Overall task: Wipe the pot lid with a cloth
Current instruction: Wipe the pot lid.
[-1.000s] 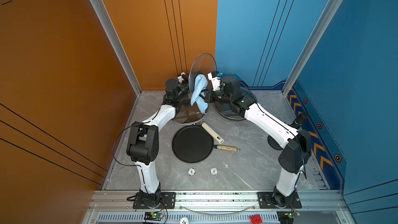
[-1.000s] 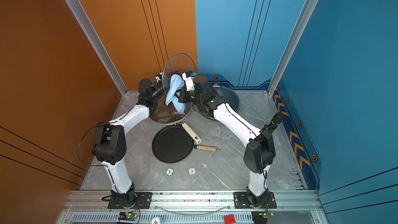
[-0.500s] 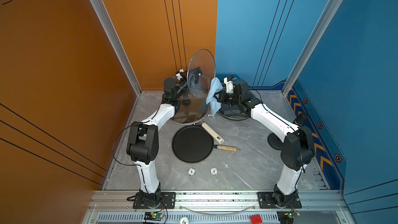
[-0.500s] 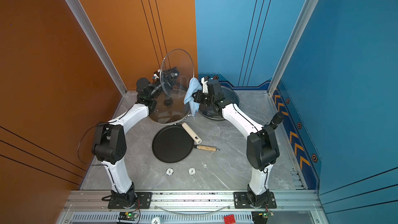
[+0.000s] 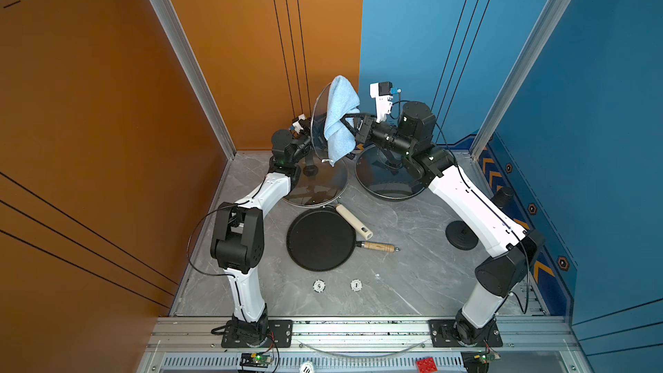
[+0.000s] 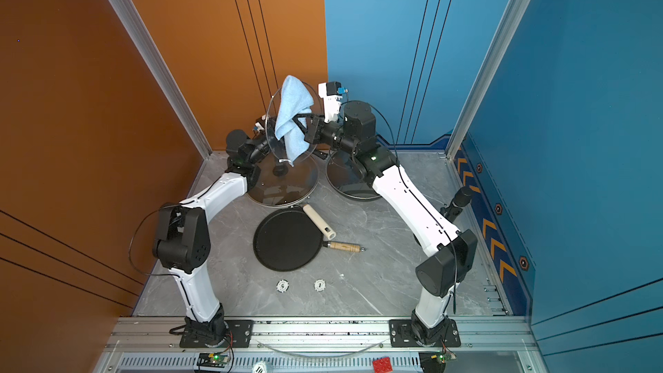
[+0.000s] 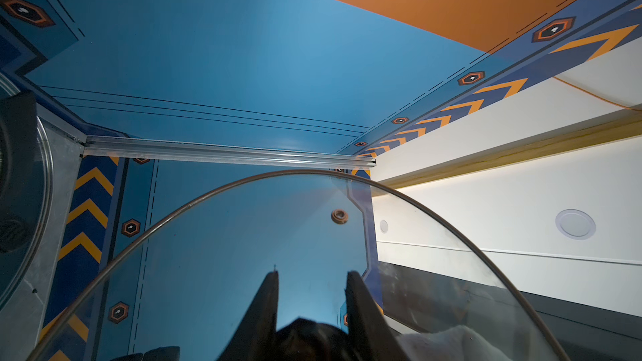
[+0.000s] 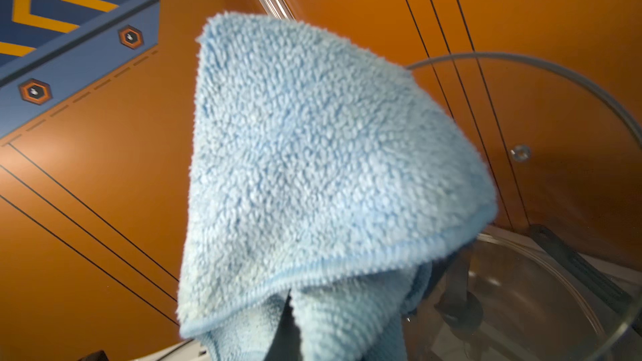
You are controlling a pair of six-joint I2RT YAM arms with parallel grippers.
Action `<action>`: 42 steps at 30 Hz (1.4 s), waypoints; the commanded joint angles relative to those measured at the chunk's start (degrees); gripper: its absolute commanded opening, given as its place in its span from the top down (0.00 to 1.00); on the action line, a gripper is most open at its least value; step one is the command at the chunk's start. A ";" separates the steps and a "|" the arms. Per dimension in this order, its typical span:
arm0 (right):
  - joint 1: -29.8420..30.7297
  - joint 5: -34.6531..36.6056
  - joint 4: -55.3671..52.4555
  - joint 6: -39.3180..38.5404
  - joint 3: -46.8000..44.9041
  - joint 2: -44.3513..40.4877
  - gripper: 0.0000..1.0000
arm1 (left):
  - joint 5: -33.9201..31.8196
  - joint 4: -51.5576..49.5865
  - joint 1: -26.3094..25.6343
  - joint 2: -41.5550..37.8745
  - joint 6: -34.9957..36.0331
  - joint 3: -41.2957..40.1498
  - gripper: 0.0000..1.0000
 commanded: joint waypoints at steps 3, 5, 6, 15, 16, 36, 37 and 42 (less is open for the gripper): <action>0.31 -2.78 -4.34 -2.39 5.28 6.50 1.00 | 1.08 5.71 -0.65 -2.10 1.09 -0.88 0.70; 0.17 -0.70 -6.32 -3.52 5.81 8.07 1.00 | 0.84 5.71 -0.74 -2.78 1.44 -1.66 0.70; 0.03 0.29 -7.30 -3.65 5.67 8.87 1.00 | 0.78 5.71 -0.82 -3.09 1.71 -2.11 0.70; -2.70 3.63 -5.98 -0.68 -9.16 6.70 1.00 | 0.45 5.71 -1.27 -4.49 2.72 -2.63 0.70; -3.33 3.69 -4.20 0.48 -11.84 6.25 1.00 | 0.45 5.71 -1.27 -4.60 2.81 -2.76 0.70; -4.83 4.52 1.46 2.32 -7.29 -2.28 1.00 | 0.21 5.62 -1.22 -4.71 2.46 -4.38 0.70; -4.65 4.25 2.73 3.13 -6.04 -1.94 1.00 | 0.38 5.62 -1.31 -4.42 2.35 -4.02 0.70; -2.23 3.56 4.71 4.10 1.70 1.97 1.00 | 0.63 5.62 -1.71 -3.76 2.36 -2.63 0.70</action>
